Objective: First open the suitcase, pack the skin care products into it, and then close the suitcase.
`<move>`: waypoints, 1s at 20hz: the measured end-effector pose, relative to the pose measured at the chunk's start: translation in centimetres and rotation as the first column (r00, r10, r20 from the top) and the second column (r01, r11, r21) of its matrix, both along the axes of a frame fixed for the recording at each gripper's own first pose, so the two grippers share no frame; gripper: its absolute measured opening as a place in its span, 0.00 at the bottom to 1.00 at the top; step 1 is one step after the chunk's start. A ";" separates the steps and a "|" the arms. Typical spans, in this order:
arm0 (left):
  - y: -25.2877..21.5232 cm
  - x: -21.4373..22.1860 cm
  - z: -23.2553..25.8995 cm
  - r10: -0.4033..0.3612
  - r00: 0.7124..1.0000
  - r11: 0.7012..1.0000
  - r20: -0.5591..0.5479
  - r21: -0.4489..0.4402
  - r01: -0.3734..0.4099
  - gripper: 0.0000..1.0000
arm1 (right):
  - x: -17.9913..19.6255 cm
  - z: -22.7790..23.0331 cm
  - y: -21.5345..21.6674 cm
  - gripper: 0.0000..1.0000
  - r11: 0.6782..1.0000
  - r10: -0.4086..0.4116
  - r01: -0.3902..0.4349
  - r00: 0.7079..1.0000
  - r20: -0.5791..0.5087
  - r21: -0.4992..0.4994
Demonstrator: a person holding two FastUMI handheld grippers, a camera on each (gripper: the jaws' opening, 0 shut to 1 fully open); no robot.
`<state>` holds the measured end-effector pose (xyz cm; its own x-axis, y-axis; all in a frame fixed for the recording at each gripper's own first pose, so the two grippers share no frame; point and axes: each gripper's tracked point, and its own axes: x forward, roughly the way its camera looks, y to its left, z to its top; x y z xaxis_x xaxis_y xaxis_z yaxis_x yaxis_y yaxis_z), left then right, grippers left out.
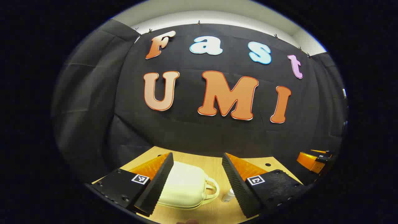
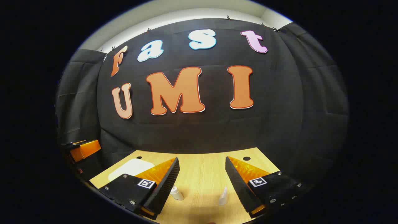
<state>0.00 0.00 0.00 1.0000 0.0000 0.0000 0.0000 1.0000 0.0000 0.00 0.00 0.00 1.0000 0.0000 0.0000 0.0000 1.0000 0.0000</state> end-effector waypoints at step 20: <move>-2.8 1.0 1.1 -0.058 0.998 0.995 0.018 0.087 0.056 0.98 | -2.0 0.6 -1.7 0.94 0.996 -0.058 0.060 0.998 0.029 -0.072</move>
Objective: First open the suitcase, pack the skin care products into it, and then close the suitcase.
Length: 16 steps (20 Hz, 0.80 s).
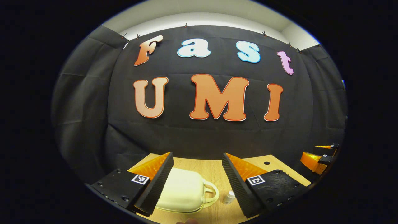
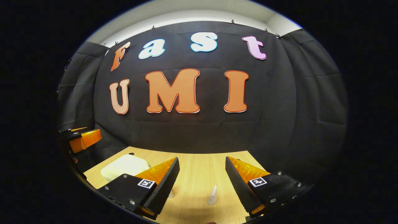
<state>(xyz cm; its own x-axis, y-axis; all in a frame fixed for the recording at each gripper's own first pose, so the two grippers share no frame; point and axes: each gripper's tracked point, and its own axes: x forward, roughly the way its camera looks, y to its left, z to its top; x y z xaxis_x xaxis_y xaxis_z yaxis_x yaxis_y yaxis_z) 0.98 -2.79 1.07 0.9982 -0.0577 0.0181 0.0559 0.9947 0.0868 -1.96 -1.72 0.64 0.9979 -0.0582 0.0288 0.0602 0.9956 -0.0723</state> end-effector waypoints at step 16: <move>-2.6 1.9 -15.7 -0.002 0.995 0.701 -0.099 0.710 0.072 0.99 | -0.2 -4.0 -4.9 0.94 0.994 -0.106 0.108 0.990 -0.092 0.019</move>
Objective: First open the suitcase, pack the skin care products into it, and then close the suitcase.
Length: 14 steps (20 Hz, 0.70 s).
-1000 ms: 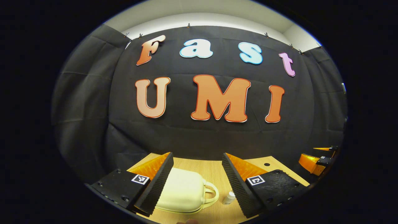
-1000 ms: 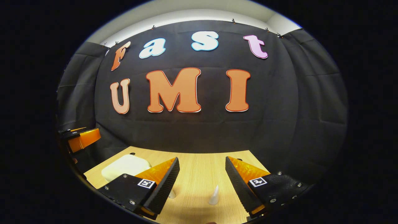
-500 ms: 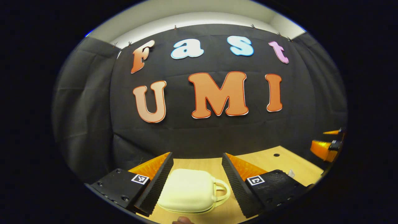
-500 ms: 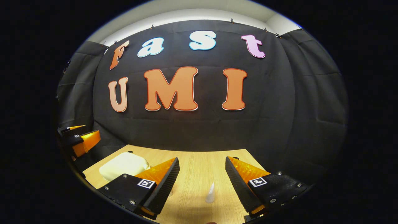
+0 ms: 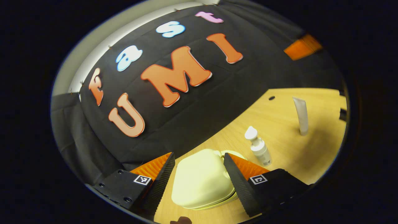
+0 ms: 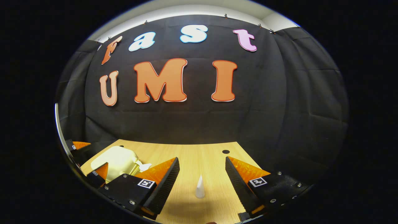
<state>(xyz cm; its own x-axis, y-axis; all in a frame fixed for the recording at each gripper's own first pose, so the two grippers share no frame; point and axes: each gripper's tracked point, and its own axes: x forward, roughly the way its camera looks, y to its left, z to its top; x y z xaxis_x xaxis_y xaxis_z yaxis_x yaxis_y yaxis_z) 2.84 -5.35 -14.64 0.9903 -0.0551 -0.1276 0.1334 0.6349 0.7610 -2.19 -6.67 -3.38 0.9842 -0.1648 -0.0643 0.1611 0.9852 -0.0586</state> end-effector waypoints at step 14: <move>-1.2 8.1 -12.6 0.056 0.983 0.900 -0.175 0.435 0.026 0.98 | 0.1 -4.5 -8.3 0.94 0.979 -0.180 0.189 0.978 -0.109 0.081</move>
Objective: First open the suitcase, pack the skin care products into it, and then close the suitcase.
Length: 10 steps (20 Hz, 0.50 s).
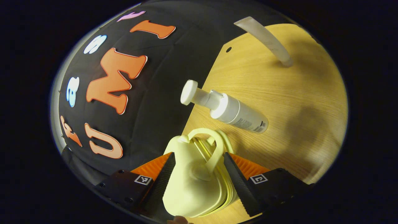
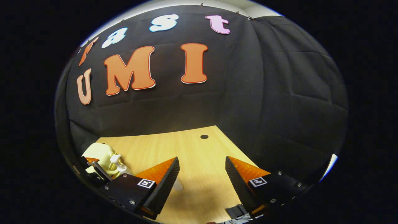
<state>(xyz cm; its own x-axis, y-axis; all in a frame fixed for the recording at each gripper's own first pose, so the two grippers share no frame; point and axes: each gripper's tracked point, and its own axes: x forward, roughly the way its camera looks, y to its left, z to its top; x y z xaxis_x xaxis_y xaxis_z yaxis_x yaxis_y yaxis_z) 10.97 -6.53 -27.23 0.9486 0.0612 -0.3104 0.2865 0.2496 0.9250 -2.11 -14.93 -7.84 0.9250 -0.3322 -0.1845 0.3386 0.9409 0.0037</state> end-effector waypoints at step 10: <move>-0.7 1.9 -2.9 0.007 0.996 0.999 -0.090 0.047 -0.003 0.22 | -0.3 0.2 -1.4 0.94 0.998 -0.060 0.060 0.998 -0.012 0.003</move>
<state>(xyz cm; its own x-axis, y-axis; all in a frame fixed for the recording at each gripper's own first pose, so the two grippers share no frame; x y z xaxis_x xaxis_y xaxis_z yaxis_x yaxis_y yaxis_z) 12.92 -7.26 -30.14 0.9167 0.0822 -0.3910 0.3679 0.2084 0.9062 -2.42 -16.36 -7.69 0.9012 -0.3864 -0.1962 0.3946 0.9188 0.0029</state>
